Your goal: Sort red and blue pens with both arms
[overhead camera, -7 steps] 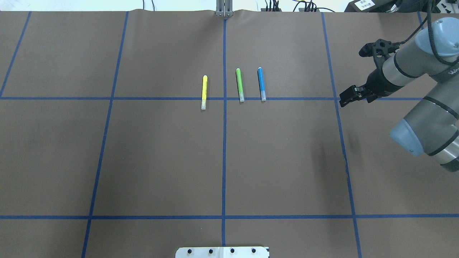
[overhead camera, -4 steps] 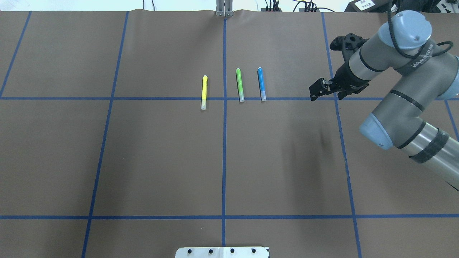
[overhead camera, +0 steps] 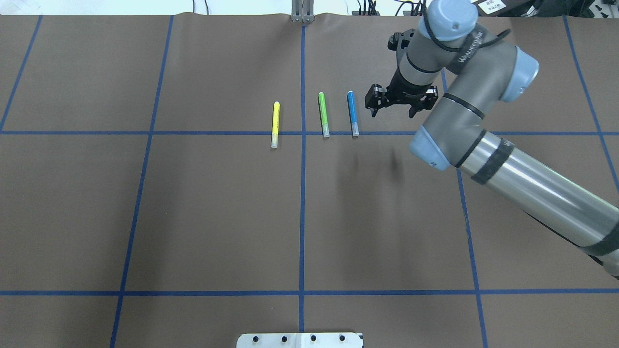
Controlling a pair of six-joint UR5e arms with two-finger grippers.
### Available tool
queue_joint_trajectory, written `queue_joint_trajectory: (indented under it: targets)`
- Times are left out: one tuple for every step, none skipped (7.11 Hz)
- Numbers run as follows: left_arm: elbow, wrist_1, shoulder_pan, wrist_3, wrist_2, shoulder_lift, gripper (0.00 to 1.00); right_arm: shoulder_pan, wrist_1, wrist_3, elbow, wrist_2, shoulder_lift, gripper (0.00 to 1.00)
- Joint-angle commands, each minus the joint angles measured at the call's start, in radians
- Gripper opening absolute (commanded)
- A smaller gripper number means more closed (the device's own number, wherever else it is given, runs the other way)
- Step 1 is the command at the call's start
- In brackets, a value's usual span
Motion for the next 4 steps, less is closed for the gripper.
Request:
queue_joint_trajectory:
  targets:
    - [0.002,-0.021,0.0,0.003,0.001,0.004,1.0,-0.026,-0.059,0.138,-0.156,-0.014,0.147,0.96]
    - [0.002,-0.024,-0.001,0.004,0.001,0.006,1.0,-0.03,-0.059,0.14,-0.238,-0.006,0.192,0.97]
    - [0.012,-0.059,-0.001,0.004,0.001,0.016,1.0,-0.033,-0.059,0.115,-0.311,0.012,0.227,0.97]
    - [0.024,-0.108,-0.001,0.004,0.001,0.039,1.0,-0.044,-0.061,0.051,-0.344,0.032,0.24,0.97]
